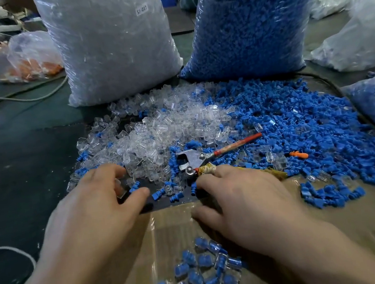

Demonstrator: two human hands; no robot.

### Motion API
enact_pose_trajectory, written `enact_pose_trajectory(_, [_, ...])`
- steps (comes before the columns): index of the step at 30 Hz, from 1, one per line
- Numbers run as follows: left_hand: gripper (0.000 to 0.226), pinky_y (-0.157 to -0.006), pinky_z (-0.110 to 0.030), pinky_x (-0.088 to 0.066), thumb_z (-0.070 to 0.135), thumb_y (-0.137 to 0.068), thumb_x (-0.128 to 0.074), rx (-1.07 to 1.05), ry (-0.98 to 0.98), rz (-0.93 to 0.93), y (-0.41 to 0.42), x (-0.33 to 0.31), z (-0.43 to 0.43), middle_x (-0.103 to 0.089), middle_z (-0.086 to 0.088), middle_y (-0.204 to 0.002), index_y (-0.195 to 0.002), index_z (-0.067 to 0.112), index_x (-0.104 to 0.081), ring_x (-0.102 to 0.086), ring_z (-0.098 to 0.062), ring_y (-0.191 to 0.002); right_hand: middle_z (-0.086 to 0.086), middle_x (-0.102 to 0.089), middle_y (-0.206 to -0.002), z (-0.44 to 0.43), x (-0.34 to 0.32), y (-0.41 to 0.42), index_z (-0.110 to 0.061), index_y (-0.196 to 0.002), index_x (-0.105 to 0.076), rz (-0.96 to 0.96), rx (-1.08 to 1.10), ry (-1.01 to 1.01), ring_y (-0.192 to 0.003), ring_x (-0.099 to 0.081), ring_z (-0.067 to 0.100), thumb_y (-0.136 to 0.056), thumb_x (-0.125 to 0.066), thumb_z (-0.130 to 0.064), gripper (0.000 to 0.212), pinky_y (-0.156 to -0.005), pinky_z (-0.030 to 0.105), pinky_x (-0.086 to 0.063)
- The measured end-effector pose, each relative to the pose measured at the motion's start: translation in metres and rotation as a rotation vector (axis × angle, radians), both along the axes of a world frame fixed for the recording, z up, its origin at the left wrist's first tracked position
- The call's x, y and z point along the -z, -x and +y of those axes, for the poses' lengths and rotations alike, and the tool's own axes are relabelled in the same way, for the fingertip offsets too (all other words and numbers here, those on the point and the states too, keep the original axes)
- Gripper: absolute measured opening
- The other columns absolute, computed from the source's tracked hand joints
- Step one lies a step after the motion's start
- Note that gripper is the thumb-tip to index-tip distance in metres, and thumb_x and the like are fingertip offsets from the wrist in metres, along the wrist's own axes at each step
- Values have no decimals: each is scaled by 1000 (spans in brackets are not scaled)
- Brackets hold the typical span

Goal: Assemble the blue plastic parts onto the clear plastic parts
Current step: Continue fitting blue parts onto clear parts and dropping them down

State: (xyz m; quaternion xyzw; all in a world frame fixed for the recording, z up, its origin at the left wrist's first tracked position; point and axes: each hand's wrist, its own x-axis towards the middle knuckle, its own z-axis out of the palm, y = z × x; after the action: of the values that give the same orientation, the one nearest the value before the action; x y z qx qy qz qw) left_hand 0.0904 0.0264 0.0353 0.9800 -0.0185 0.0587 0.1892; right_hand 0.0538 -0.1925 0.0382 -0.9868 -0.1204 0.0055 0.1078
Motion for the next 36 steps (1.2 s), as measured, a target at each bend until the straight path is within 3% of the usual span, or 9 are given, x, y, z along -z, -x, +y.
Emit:
enact_pose_trajectory(2, [65,-79,-36,-52,71,-79,-56,-9,-122,53,0,3,-3,-57,10,-123,-135,40,-49,-60,-15,-100,-8,-48,-98,5,0,-2,-36,-121,-44,-29,-18,6,-86,-54,21,-90,-38,-69,45,-64,36,-41])
enact_pose_trajectory(5, [70,-82,-33,-50,72,-83,-54,22,-179,113,2,5,-11,-46,11,-133,-145,42,-40,-54,-10,-102,-4,-46,-98,10,2,-8,-33,-123,-43,-47,-33,46,-91,-58,25,-93,-35,-66,46,-60,35,-35])
enact_pose_trajectory(11, [26,-71,-24,-40,54,-85,-66,181,-26,111,1,6,-16,-43,27,-100,-108,47,-56,-49,2,-82,-4,-38,-87,13,7,-13,-28,-109,-53,-69,-39,81,-84,-57,24,-96,-33,-63,42,-55,34,-25])
enact_pose_trajectory(16, [43,-66,-21,-40,47,-80,-74,164,51,81,-2,13,-14,-51,22,-93,-119,44,-57,-53,1,-80,-5,-33,-83,16,9,-14,-25,-108,-54,-89,-51,53,-67,-34,20,-97,-37,-60,41,-46,31,-12])
enact_pose_trajectory(20, [37,-66,-23,-41,46,-83,-71,191,2,73,-2,15,-15,-51,22,-91,-117,39,-63,-51,1,-76,-5,-36,-80,17,11,-17,-26,-97,-55,-93,-74,21,-66,-37,23,-97,-40,-56,34,-48,32,-16])
enact_pose_trajectory(22, [27,-63,-20,-39,44,-83,-73,177,51,70,-1,13,-19,-54,21,-86,-107,41,-62,-52,3,-73,-6,-35,-79,17,13,-18,-29,-86,-42,-98,-72,-12,-68,-42,23,-97,-43,-53,27,-51,33,-21])
enact_pose_trajectory(29, [23,-57,-13,-34,40,-81,-78,144,148,47,0,15,-23,-60,18,-79,-86,41,-55,-55,5,-74,-8,-39,-78,16,17,-18,-27,-86,-33,-134,-38,-31,-67,-51,21,-98,-50,-31,21,-49,33,-20])
enact_pose_trajectory(33, [28,-60,-14,-39,27,-82,-80,170,279,23,0,17,-27,-61,19,-83,-88,43,-57,-55,9,-85,-12,-42,-79,13,11,-14,-32,-86,-33,-100,-1,-177,-62,-42,10,-102,-35,-40,18,-53,34,-26])
enact_pose_trajectory(36, [28,-62,-15,-39,27,-81,-79,160,315,-36,1,16,-29,-55,37,-102,-90,43,-58,-54,13,-91,-13,-47,-82,12,7,-12,-35,-86,-37,-80,18,-289,-66,-46,5,-101,-32,-45,19,-58,33,-35])
